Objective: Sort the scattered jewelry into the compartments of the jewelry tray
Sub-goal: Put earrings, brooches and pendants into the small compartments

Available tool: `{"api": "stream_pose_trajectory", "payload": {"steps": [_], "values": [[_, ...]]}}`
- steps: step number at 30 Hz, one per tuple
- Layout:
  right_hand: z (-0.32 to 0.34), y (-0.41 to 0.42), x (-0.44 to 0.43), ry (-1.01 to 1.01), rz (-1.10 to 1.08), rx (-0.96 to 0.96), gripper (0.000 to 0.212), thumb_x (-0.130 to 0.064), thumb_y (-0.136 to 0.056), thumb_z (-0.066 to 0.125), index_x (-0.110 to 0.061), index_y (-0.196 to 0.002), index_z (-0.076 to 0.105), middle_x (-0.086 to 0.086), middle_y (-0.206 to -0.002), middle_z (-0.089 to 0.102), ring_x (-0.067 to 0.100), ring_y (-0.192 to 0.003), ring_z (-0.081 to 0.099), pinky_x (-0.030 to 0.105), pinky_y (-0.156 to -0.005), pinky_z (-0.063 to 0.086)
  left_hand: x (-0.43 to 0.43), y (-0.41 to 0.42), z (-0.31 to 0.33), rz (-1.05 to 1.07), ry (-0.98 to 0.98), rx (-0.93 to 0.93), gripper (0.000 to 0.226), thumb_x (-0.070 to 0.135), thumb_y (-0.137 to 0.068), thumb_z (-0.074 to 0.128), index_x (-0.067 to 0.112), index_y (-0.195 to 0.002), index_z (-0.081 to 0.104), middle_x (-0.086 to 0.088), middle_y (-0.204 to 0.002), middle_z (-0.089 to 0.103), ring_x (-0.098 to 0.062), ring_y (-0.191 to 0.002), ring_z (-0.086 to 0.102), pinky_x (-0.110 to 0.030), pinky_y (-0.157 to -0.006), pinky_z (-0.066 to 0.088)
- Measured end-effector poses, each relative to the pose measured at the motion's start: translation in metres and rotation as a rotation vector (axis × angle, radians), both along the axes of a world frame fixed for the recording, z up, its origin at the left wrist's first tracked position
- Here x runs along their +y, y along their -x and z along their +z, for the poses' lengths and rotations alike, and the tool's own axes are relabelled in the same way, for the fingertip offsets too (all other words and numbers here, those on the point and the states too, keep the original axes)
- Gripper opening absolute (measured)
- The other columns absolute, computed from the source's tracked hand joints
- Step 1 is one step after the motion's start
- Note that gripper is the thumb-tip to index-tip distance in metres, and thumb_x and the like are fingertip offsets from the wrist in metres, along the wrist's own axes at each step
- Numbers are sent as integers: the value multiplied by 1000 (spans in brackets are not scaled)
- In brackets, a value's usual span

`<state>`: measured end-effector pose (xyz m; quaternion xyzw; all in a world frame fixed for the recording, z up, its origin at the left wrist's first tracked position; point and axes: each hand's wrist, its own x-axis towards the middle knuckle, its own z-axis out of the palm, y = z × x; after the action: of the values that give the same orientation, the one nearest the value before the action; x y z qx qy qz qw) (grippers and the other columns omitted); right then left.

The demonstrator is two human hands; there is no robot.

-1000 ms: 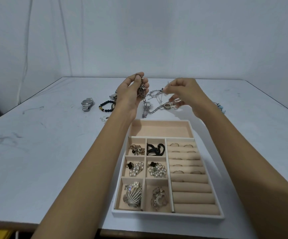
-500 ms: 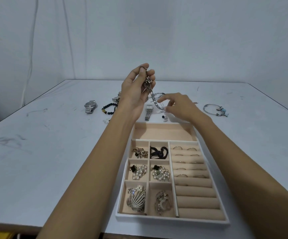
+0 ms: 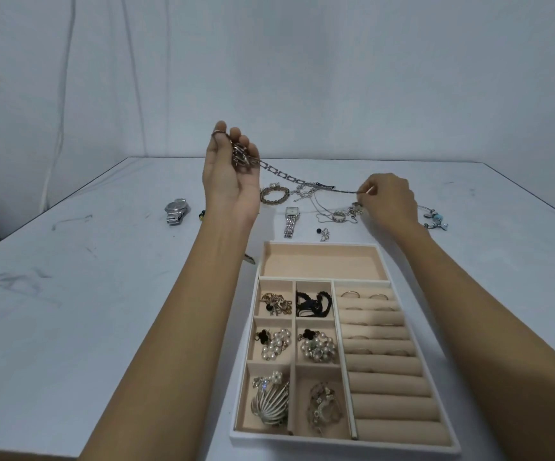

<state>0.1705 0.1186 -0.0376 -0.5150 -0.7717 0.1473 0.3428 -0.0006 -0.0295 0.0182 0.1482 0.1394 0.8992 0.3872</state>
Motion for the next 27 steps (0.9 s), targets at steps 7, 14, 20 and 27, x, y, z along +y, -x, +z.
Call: {"api": "stream_pose_trajectory", "payload": {"steps": [7, 14, 20, 27], "values": [[18, -10, 3, 208, 119, 491, 9, 5, -84, 57, 2, -84, 66, 19, -76, 63, 27, -54, 62, 37, -58, 60, 8, 5, -14, -72, 153, -133, 22, 16, -100, 45, 14, -83, 59, 3, -55, 63, -8, -49, 58, -21, -57, 48], [80, 11, -38, 292, 422, 744, 7, 5, -84, 63, 0, -88, 64, 17, -75, 67, 23, -57, 68, 35, -68, 61, 12, -12, -19, -190, 359, -67, 28, 13, -100, 39, 12, -77, 55, -3, -68, 60, -13, -62, 54, -24, -65, 45], [110, 38, -86, 401, 724, 906, 10, 11, -84, 60, 1, -87, 59, 14, -70, 66, 28, -62, 69, 34, -69, 60, 11, -29, -16, -280, 474, 1, 31, 18, -101, 34, 13, -77, 52, -7, -84, 60, -23, -81, 59, -35, -95, 38], [88, 58, -96, 357, 695, 775, 14, 13, -80, 61, 0, -85, 61, 14, -70, 63, 29, -64, 68, 36, -68, 61, 5, -40, -15, -490, 420, -119, 37, 14, -100, 28, 9, -74, 54, -10, -83, 60, -28, -84, 61, -58, -95, 39]]}}
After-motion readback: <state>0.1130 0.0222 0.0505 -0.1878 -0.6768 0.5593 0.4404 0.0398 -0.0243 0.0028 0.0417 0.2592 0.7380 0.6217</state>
